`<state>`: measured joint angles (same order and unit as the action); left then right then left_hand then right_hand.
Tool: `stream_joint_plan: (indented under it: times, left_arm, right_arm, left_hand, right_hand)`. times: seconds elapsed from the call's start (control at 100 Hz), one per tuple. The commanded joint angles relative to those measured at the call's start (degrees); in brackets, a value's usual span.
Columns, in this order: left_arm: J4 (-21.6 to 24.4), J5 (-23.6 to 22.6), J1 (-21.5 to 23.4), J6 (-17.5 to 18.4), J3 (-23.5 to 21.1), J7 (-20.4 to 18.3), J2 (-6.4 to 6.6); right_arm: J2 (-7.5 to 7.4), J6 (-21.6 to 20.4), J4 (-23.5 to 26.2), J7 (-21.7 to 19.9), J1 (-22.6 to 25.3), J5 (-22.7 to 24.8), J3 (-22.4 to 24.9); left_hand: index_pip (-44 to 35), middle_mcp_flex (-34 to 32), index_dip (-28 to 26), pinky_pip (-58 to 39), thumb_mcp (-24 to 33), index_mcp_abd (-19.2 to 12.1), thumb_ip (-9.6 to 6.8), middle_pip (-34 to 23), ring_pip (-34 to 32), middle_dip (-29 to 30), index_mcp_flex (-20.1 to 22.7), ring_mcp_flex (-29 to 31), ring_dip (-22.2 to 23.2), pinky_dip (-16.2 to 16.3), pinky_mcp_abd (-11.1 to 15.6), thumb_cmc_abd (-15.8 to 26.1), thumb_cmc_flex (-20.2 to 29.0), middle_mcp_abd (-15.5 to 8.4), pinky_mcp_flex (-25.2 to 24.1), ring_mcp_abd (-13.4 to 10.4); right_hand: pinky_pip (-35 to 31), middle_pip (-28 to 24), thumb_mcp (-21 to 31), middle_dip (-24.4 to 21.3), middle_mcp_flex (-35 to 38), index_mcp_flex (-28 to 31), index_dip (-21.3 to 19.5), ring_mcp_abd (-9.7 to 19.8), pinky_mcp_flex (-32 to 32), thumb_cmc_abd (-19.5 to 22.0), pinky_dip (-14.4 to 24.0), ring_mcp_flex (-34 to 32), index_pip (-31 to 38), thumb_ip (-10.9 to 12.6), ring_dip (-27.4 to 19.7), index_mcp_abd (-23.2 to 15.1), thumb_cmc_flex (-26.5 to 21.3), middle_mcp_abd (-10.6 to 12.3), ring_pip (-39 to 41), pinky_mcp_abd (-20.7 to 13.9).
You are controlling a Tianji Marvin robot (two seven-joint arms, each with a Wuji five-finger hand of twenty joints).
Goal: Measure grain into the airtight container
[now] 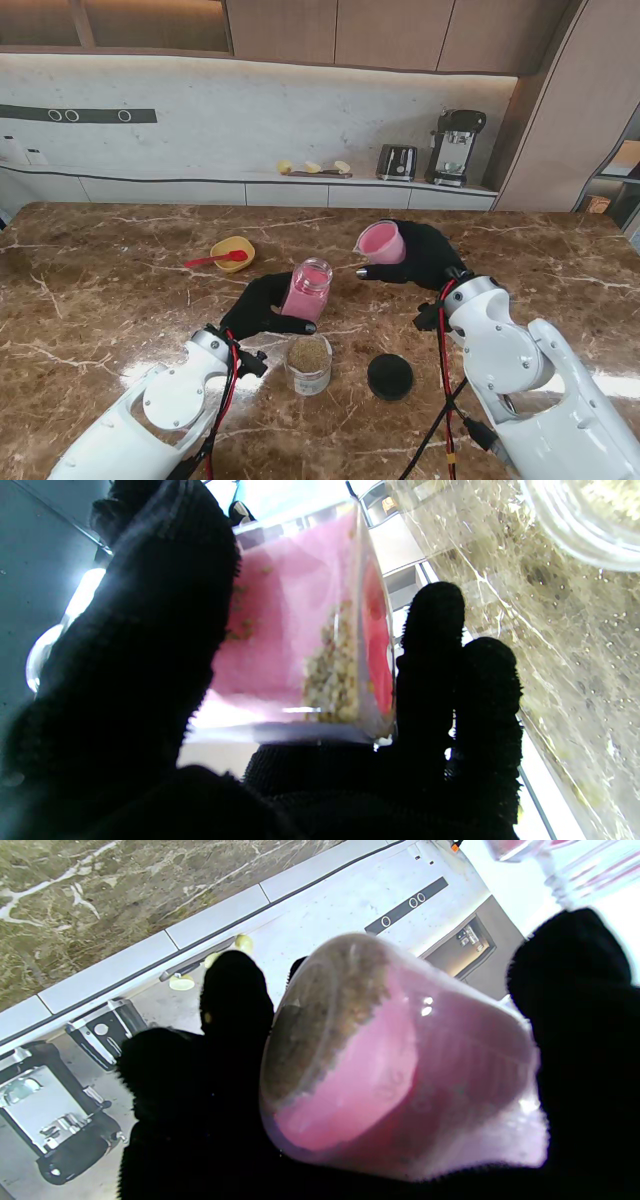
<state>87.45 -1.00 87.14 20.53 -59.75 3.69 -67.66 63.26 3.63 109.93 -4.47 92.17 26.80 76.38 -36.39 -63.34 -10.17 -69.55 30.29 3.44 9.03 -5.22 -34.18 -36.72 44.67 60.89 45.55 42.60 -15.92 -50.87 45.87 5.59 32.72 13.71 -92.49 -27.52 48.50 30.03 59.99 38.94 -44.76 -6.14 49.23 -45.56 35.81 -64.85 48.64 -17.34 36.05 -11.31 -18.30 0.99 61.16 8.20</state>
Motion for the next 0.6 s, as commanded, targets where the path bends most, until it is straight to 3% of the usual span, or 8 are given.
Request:
stream_joint_plan:
  times: [0.0,0.24,0.59]
  left_arm:
    - [-0.2,0.2,-0.2,-0.4,0.4,-0.1,-0.38]
    - [-0.2,0.1,-0.5,-0.6,0.8,0.2,-0.49]
    - [0.0,-0.1,-0.4,-0.8,1.1,0.2,-0.48]
  right_arm:
    - [0.01,0.0,1.1,-1.0,0.2,0.6,-0.4]
    - [-0.43,-2.7,2.0,-2.4,0.3,1.1,-1.0]
    - [-1.16,-5.5,2.2,-3.8,0.1,6.9,-1.9]
  left_hand:
    - [-16.5,-6.6,-3.0,-0.6,11.6,-14.0,-1.85,-6.3,-0.9,-2.4,12.8,1.1,-0.7,1.3,1.0,15.0,11.2,-4.3,-0.3,-2.4]
    - [-16.5,-6.6,-3.0,-0.7,11.7,-13.9,-1.85,-6.3,-1.1,-2.5,12.8,1.1,-0.6,1.4,1.0,14.9,11.2,-4.4,-0.4,-2.4]
    - [-16.5,-6.4,-2.9,-0.8,11.6,-13.7,-1.83,-6.3,-1.5,-2.5,12.8,1.0,-0.4,1.6,0.9,15.1,11.2,-4.2,-0.6,-2.4]
  right_hand:
    - [-4.8,-1.3,11.4,1.1,1.2,3.8,0.8,11.7,2.4,11.2,0.8,-6.5,2.5,0.2,1.2,-2.8,-7.0,0.1,6.9,-4.7]
    - [-5.5,-1.4,11.7,1.4,1.4,4.1,1.2,11.8,2.5,11.3,0.8,-6.5,2.8,0.3,0.9,-2.7,-7.9,0.2,7.5,-4.9]
    - [-6.1,-1.4,11.0,1.8,1.6,3.9,1.8,11.8,2.7,13.1,0.9,-6.4,2.9,0.2,0.6,-2.2,-7.8,0.1,7.8,-5.4]
